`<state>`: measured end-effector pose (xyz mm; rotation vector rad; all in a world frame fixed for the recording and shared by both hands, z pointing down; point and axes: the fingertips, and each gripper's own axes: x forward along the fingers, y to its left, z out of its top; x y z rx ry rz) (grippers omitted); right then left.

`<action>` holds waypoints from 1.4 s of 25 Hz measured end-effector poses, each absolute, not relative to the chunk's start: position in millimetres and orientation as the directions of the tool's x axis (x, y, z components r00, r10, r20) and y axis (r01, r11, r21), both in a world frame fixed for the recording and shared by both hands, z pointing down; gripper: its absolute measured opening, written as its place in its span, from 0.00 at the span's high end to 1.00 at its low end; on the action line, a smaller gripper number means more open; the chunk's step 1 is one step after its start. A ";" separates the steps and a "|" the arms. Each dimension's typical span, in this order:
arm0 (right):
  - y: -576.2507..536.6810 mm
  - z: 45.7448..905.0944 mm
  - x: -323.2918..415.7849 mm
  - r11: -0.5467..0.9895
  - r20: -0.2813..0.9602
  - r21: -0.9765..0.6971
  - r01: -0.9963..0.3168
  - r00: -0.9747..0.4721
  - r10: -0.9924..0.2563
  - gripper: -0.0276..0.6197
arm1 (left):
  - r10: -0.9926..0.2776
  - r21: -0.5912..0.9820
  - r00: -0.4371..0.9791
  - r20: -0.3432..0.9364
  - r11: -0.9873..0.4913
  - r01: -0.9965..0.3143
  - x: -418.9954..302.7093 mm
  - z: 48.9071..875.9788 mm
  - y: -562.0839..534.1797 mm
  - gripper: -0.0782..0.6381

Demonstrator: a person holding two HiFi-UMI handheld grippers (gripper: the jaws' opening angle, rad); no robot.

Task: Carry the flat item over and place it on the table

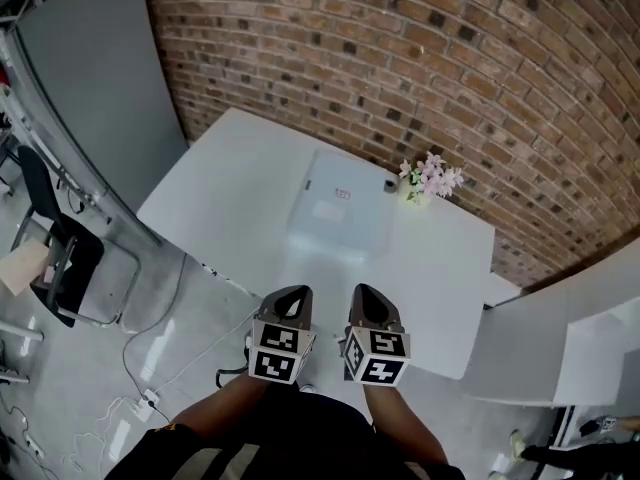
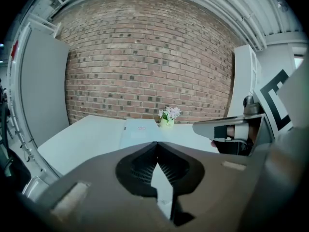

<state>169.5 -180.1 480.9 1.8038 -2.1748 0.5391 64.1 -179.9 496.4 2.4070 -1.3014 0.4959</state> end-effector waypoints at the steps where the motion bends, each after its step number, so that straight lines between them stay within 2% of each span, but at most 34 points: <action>1: -172.3 476.0 167.3 0.165 0.420 -0.115 -0.979 -0.199 -0.886 0.96 | -0.724 0.147 0.515 0.459 -0.510 -0.847 63.8 493.5 -171.1 0.88; 19: -78.2 446.5 120.4 0.274 0.353 -0.123 -0.954 -0.300 -0.886 0.96 | -0.809 0.082 0.421 0.409 -0.427 -0.900 14.2 455.7 -76.5 0.88; 27: -57.5 446.0 72.1 0.240 0.345 -0.141 -0.960 -0.275 -0.897 0.96 | -0.810 0.062 0.431 0.399 -0.445 -0.893 -40.7 451.3 -54.5 0.88; 35: -25.3 454.2 15.1 0.209 0.394 -0.104 -0.972 -0.233 -0.889 0.96 | -0.792 0.093 0.474 0.386 -0.477 -0.874 -100.1 459.7 -20.9 0.88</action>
